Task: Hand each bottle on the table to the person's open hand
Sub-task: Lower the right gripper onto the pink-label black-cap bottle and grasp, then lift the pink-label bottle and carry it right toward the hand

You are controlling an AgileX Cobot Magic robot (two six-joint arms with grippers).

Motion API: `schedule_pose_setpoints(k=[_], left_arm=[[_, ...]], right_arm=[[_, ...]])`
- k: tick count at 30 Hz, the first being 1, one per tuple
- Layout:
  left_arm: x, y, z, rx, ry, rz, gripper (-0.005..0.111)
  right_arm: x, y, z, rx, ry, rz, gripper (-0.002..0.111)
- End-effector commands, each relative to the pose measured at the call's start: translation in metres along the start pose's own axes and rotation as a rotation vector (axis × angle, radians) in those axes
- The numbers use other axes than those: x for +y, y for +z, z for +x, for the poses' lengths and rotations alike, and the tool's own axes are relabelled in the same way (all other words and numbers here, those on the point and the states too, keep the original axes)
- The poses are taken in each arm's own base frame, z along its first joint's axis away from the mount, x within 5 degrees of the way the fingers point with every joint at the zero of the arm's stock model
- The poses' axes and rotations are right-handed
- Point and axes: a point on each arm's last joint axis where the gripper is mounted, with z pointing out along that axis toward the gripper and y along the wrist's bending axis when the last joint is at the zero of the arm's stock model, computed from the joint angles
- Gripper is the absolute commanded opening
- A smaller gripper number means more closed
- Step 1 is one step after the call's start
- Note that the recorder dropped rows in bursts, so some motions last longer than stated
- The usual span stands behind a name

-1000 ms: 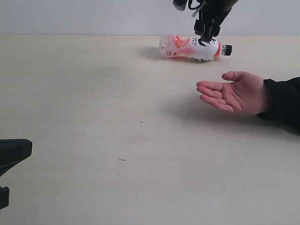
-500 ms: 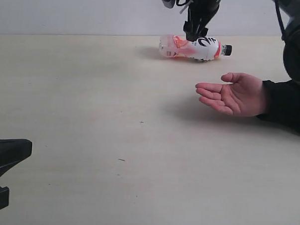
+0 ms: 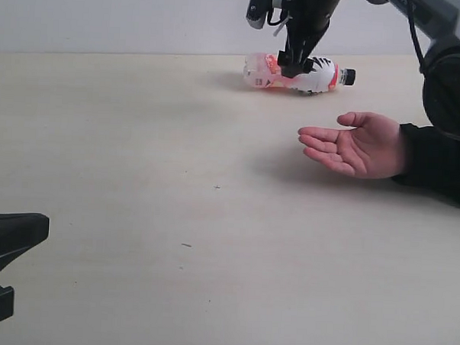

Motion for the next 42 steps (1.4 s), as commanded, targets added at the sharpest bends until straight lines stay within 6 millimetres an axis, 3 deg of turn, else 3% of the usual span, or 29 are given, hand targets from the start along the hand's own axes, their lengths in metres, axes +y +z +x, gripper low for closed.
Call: schedule_pose_setpoints(k=[1, 4, 22, 42], left_arm=[[0.0, 0.0, 0.0, -0.012, -0.003, 0.002, 0.0], [0.0, 0.0, 0.0, -0.012, -0.003, 0.002, 0.0], [0.0, 0.0, 0.0, -0.012, -0.003, 0.002, 0.0], [0.0, 0.0, 0.0, -0.012, -0.003, 0.002, 0.0]], right_arm=[[0.004, 0.015, -0.001, -0.011, -0.049, -0.003, 0.098], [0.01, 0.031, 0.001, -0.003, -0.089, -0.015, 0.097], [0.016, 0.067, 0.004, 0.0, -0.134, 0.06, 0.097], [0.019, 0.079, 0.006, 0.008, -0.146, 0.077, 0.089]])
